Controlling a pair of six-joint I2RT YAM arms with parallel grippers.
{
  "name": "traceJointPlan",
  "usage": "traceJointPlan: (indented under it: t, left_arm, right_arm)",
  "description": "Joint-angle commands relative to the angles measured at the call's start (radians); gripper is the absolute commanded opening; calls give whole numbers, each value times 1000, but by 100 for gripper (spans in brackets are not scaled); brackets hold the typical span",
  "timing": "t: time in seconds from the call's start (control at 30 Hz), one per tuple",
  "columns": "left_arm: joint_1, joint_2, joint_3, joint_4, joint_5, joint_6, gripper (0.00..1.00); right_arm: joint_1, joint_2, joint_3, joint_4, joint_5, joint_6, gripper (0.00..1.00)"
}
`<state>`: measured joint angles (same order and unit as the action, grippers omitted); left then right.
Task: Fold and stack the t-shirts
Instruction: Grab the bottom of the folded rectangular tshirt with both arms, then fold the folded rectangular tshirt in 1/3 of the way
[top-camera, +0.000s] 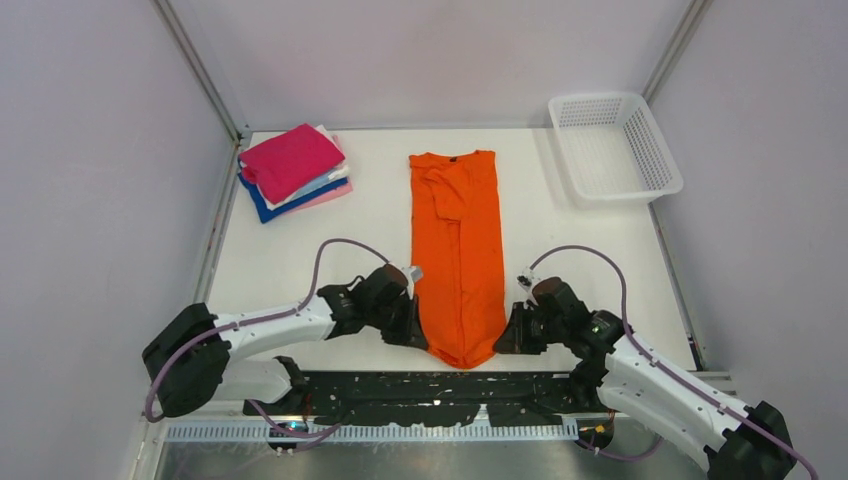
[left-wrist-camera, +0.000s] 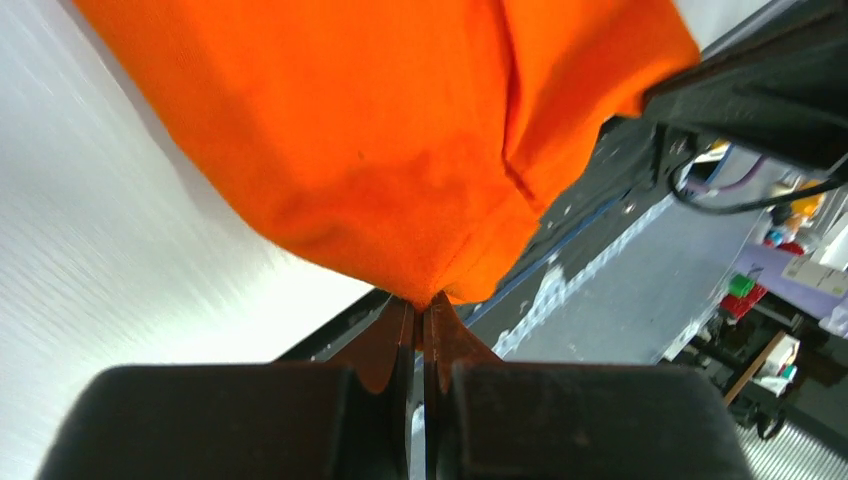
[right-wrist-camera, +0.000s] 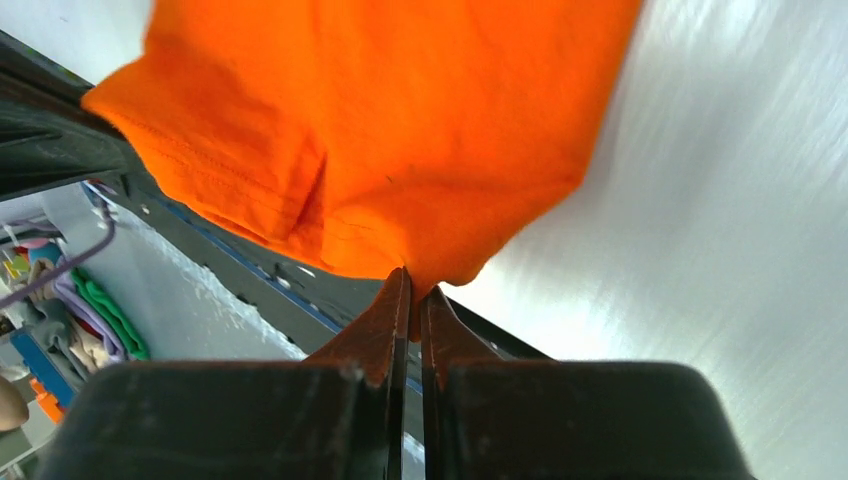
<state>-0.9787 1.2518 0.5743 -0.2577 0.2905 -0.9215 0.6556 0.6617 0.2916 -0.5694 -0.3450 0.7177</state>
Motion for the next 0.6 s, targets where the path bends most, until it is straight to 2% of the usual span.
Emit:
traceJointPlan:
  t: [0.0, 0.27, 0.57]
  left_arm:
    - [73, -4, 81, -11, -5, 61, 0]
    - [235, 81, 193, -7, 20, 94, 0]
    - [363, 248, 383, -61, 28, 144, 0]
  right_arm:
    - [4, 27, 103, 87, 81, 0, 5]
    - [-33, 182, 246, 189, 210, -12, 5]
    - [-181, 375, 377, 264, 250, -89, 5]
